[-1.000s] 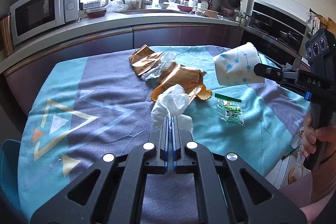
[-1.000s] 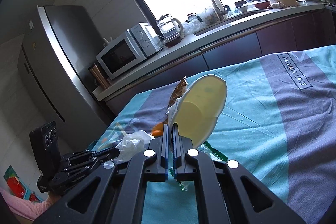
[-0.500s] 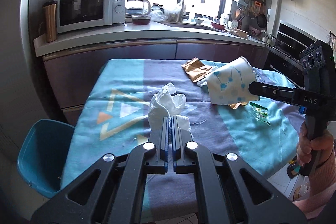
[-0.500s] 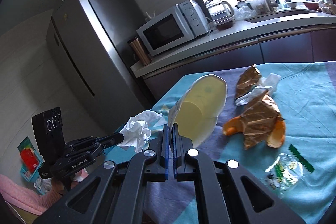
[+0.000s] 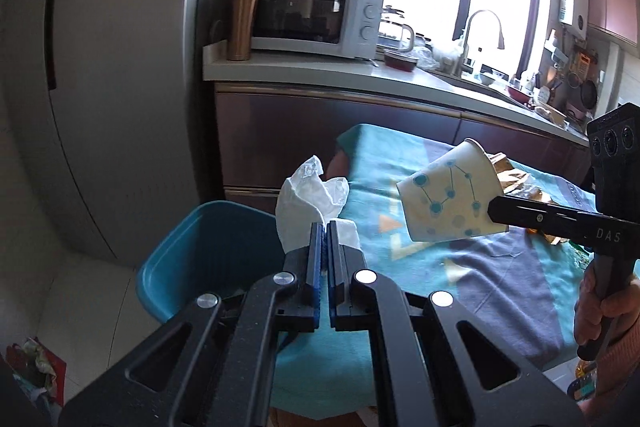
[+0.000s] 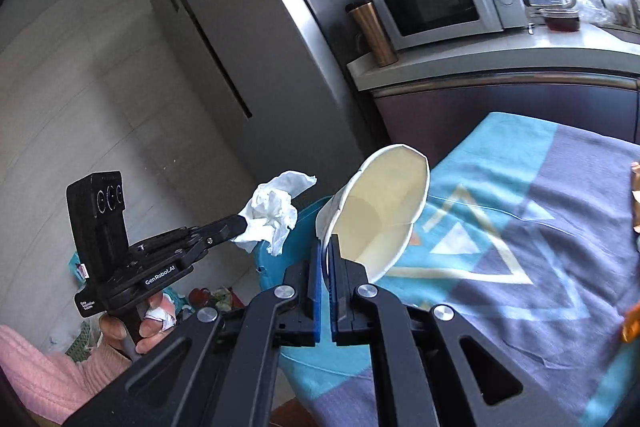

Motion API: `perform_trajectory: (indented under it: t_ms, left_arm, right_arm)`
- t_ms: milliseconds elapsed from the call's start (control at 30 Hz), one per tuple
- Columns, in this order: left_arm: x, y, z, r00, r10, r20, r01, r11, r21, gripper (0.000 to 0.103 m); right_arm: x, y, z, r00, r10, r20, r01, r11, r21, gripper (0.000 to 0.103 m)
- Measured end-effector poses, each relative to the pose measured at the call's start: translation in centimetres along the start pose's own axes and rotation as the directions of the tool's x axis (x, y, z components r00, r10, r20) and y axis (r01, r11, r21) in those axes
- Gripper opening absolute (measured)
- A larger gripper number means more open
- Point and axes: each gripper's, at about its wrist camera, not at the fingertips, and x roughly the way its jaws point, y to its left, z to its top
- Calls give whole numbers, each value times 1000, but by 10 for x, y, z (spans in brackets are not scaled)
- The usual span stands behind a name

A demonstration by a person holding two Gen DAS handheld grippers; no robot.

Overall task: Collect trash
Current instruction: 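Carry tissue and cup to the teal bin and open both tools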

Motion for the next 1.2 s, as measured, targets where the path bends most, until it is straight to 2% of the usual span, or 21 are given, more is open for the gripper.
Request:
perform_trajectory:
  t_ms: [233,567,733,1033,1200]
  left_arm:
    - [13,44,-5,996,89,-31,-90,995,-38,3]
    - [60,84,-26,979,142,-145,-157,983,-93,3]
    - [80,93,-33,972,156,-176,-176,978,-108,3]
    - [103,99,-42,962,170,-212,-197,974,-110,4]
    - [116,101,-45,960,168,-226,-196,975,-109,6]
  right_arm:
    - [61,21,14,993,48,-108,-53,998,-44,2]
    - [134,32,12,971,19,-238,-32,998,-53,2]
    - [166,35,13,956,2,-294,-19,998,-55,2]
    - [189,38,5,939,-46,-342,24,997,-67,3]
    - [192,35,2,937,-72,-342,55,997,-59,9]
